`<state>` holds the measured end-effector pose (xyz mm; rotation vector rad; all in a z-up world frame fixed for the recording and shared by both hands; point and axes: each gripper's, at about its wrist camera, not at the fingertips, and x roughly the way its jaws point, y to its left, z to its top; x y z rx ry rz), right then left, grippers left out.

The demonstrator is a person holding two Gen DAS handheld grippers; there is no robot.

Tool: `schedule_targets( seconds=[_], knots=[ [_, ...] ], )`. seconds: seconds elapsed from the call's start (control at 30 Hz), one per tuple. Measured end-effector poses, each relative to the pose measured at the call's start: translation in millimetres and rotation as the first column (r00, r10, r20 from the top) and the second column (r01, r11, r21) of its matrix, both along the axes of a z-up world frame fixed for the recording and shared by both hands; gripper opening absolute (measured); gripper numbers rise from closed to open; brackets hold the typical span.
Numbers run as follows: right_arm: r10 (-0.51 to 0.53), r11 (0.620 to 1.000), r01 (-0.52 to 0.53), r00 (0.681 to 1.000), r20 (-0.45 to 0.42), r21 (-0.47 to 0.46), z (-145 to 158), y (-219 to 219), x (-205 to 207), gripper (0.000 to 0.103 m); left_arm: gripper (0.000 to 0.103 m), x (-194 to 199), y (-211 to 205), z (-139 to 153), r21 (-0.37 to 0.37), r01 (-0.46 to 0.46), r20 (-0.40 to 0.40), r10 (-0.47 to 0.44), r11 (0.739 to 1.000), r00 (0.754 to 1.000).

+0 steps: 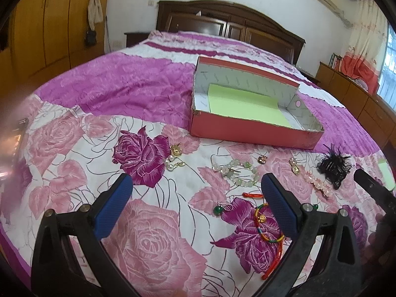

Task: Organize jewelry
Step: 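Grasp the gold pearl earring with left tool while right tool grasps black feathered clip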

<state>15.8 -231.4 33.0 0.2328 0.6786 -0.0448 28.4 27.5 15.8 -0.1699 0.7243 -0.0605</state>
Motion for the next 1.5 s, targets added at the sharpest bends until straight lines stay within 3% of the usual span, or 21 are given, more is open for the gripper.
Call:
schedule_targets(
  seconds=[0.27,0.37,0.57,0.73,0.93,1.0,1.13,1.27,1.4,1.5],
  knots=[
    [0.021,0.997,-0.026,0.997,-0.072,-0.073,-4.7,-9.9,36.5,0.103,0.096,30.2,8.8,-0.1,0.022,0.017,-0.07,-0.016,1.0,0.997],
    [0.026,0.997,-0.034,0.994,-0.107,-0.07,-10.6,-13.4,50.4,0.103,0.091,42.9,13.4,-5.3,0.032,0.021,-0.103,-0.018,0.999,0.995],
    [0.034,0.996,-0.045,0.988,-0.151,-0.073,-24.4,-19.8,72.4,0.103,0.07,66.8,19.5,-19.3,0.078,0.037,-0.164,-0.024,0.996,0.986],
    [0.035,0.996,-0.05,0.981,-0.189,-0.075,-38.2,-21.4,84.7,0.103,0.054,75.0,27.1,-29.0,0.048,0.039,-0.201,-0.029,0.998,0.979],
    [0.042,0.996,-0.057,0.973,-0.225,-0.062,-50.5,-21.9,91.3,0.097,0.035,78.5,19.5,-39.1,0.067,0.077,-0.225,-0.06,0.995,0.973],
    [0.046,0.996,-0.062,0.972,-0.228,-0.064,-52.3,-20.6,92.0,0.096,0.032,80.4,18.8,-43.6,0.07,0.077,-0.236,-0.059,0.995,0.97],
    [0.035,0.995,-0.057,0.967,-0.253,-0.081,-59.7,-19.6,93.8,0.083,0.031,85.0,19.6,-50.3,0.078,0.076,-0.257,-0.053,0.994,0.965],
    [0.025,0.995,-0.049,0.967,-0.255,-0.088,-61.1,-19.6,94.1,0.079,0.027,84.2,17.6,-49.3,0.093,0.079,-0.25,-0.053,0.993,0.967],
    [0.023,0.994,-0.05,0.968,-0.25,-0.102,-59.7,-18.4,92.5,0.078,0.008,81.9,14.3,-46.2,0.109,0.076,-0.241,-0.048,0.991,0.969],
    [0.017,0.993,-0.045,0.97,-0.243,-0.11,-56.4,-17.4,89.7,0.078,0.0,78.7,13.3,-43.1,0.117,0.075,-0.234,-0.046,0.99,0.971]
  ],
)
